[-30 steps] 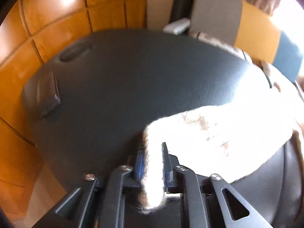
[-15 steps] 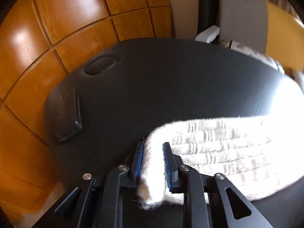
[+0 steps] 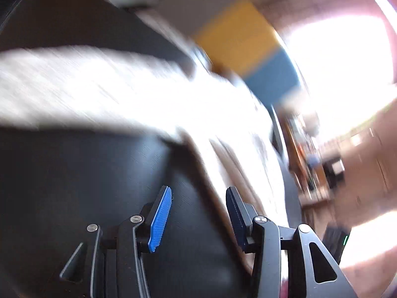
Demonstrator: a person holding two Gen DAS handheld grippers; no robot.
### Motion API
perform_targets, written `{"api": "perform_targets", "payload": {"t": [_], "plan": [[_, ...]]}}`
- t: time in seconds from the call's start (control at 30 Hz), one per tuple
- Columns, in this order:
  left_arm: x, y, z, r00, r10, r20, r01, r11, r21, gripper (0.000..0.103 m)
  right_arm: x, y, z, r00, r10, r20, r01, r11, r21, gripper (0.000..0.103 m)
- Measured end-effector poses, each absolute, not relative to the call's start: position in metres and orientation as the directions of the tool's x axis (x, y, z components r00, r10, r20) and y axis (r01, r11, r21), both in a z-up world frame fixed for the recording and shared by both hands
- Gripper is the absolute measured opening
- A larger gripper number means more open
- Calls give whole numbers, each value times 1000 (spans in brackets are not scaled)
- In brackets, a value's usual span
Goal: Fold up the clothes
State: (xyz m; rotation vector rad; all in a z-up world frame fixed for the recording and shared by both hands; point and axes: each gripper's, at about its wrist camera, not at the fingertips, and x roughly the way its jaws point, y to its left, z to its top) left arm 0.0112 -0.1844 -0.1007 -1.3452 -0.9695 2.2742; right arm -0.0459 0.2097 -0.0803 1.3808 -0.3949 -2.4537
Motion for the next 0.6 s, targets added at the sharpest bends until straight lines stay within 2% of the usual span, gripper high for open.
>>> {"api": "perform_targets", "payload": {"t": [0.13, 0.23, 0.3, 0.43, 0.6], "plan": [[3, -128, -124, -392, 630, -670, 75, -704, -706, 46, -44, 244, -86, -519, -364, -773, 42, -915, 402, 76], [32, -105, -118, -397, 620, -677, 109, -700, -705, 51, -44, 260, -98, -527, -378, -761, -7, -894, 448, 76], [19, -103, -119, -406, 616, -675, 152, -683, -714, 54, -44, 262, -104, -529, -384, -757, -11, -888, 459, 76], [15, -105, -131, -434, 599, -673, 236, -645, -727, 65, -45, 252, -107, -534, -350, -769, 27, -917, 398, 77], [-11, -93, -146, -444, 588, -677, 274, -630, -727, 64, -42, 244, -113, -528, -334, -781, 75, -934, 349, 78]]}}
